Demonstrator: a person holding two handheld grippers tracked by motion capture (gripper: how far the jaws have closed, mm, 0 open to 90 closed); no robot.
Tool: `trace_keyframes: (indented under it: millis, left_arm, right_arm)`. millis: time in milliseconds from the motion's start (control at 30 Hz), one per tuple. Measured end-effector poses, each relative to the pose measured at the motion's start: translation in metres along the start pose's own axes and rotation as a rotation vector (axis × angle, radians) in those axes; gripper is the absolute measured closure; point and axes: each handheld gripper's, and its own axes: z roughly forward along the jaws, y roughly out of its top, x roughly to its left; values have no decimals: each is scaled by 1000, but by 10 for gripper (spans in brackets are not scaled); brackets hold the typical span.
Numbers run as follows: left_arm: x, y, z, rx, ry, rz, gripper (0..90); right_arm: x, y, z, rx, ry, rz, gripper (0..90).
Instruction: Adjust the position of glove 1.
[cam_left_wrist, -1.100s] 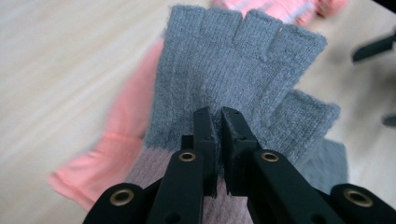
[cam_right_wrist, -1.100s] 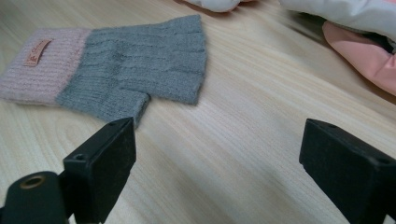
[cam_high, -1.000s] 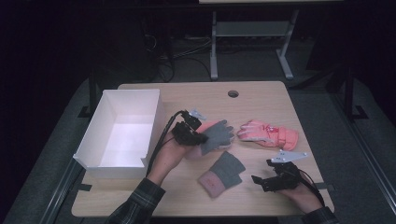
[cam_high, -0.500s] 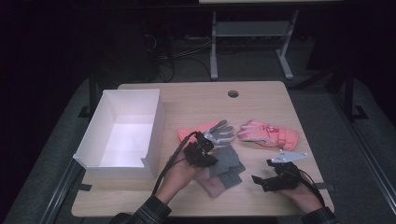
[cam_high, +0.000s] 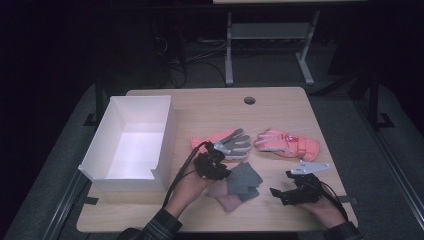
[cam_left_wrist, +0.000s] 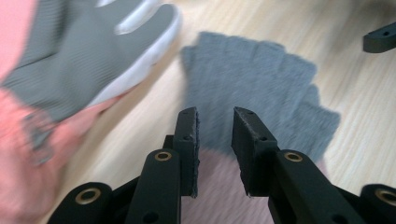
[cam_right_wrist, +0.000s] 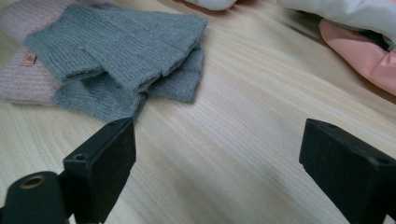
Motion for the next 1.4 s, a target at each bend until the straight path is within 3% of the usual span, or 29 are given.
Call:
trace_keyframes:
  millis: [200, 300, 433, 533, 600, 633, 800, 833, 867, 1033, 1067, 1100, 1133, 1200, 1267, 1300, 1400]
  left_arm:
    - [8, -21, -6, 2, 23, -4, 668]
    - [15, -28, 0, 2, 29, -34, 654]
    - [18, -32, 14, 53, 28, -28, 589]
    - [19, -34, 16, 48, 20, -29, 587]
    - [21, -35, 17, 48, -3, -41, 607]
    - [22, -37, 18, 39, -25, -50, 681]
    - [20, -35, 16, 52, -14, -45, 808]
    - [20, -35, 15, 54, -19, -52, 819]
    - [20, -34, 13, 44, -34, -83, 830]
    - [19, -32, 5, 9, -46, -110, 834]
    - [19, -31, 2, 5, -49, -107, 834]
    - [19, -30, -1, 3, -51, -103, 834]
    - [18, -30, -2, -10, -54, -117, 834]
    - [19, -29, -5, -9, -54, -104, 834]
    - [19, -29, -4, -12, -55, -109, 834]
    - [19, -29, -4, -9, -54, -108, 834]
    - [18, -29, -4, -12, -48, -105, 834]
  right_arm:
    - [0, 0, 1, 4, -4, -1, 105]
    - [1, 0, 1, 10, -4, 1, 106]
    - [1, 0, 2, 7, -8, -4, 106]
    - [0, 0, 1, 12, -8, 2, 106]
    - [0, 0, 1, 10, -9, 4, 106]
    - [0, 0, 1, 9, -8, -2, 105]
    - [1, 0, 1, 7, -7, -4, 106]
    - [1, 0, 1, 6, -7, 0, 105]
    - [1, 0, 1, 5, -9, -5, 107]
    - [2, 1, -1, 5, 25, 1, 128]
    - [4, 3, -3, 2, 47, 4, 150]
    - [6, 5, -6, -24, 78, 7, 258]
    - [7, 6, -7, -31, 78, 9, 324]
    - [9, 9, -5, -38, 96, 14, 466]
    - [10, 11, -3, -38, 105, 22, 517]
    - [12, 15, 2, -32, 131, 22, 612]
    - [20, 19, 13, -2, 172, 12, 638]
